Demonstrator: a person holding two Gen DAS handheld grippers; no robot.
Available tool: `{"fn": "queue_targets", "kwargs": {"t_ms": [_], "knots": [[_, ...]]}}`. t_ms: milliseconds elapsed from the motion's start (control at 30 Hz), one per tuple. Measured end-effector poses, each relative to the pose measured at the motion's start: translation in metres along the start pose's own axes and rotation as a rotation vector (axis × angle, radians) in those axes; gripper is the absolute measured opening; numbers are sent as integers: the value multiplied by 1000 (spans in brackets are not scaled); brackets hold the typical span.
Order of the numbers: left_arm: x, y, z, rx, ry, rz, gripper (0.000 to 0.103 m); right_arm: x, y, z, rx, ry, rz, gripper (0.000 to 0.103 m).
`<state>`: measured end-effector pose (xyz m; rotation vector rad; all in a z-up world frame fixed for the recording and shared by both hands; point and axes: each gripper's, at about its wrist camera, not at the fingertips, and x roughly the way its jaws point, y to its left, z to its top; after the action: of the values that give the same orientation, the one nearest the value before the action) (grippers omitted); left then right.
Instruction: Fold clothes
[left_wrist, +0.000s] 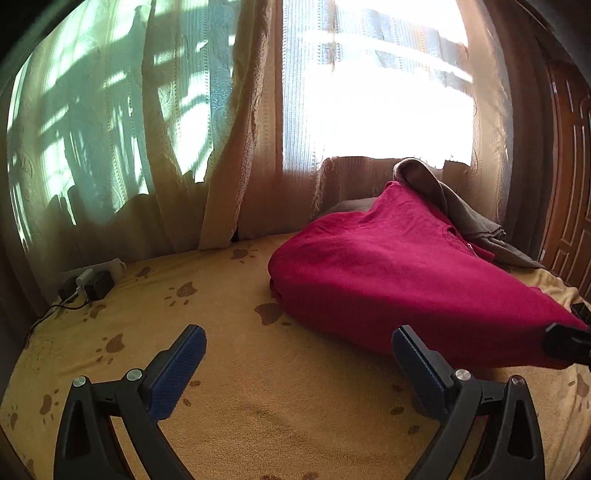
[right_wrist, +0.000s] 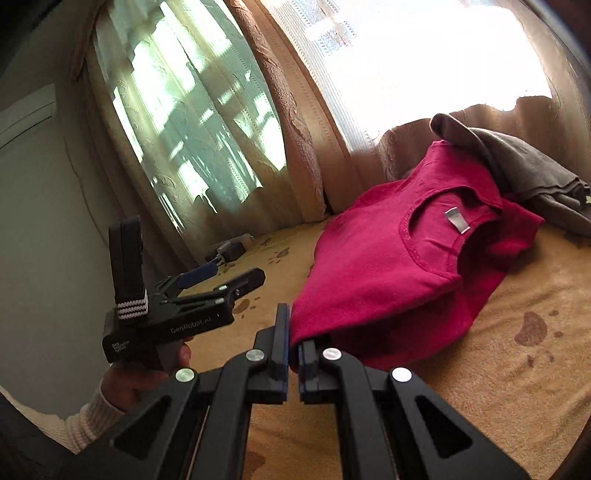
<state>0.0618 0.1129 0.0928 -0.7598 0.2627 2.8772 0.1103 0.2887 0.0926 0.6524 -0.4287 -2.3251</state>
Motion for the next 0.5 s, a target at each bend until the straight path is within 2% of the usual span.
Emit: {"fn": "queue_targets", "kwargs": {"t_ms": [100,267,367,500], "knots": [[-1,-14,-5,14,12,23,103,-5,13,16,-8,-44,45,4],[-19,-2,-5,-125,-31,-30,103,-18,55,55,-110,-91,129,4],[-37,11,-7,-174,-79,-23,103,-12,74,74,-127,-67,213,4],[-61,18,-16,-154,-131,5,103,15,94,84,-135,1,288,4]]}}
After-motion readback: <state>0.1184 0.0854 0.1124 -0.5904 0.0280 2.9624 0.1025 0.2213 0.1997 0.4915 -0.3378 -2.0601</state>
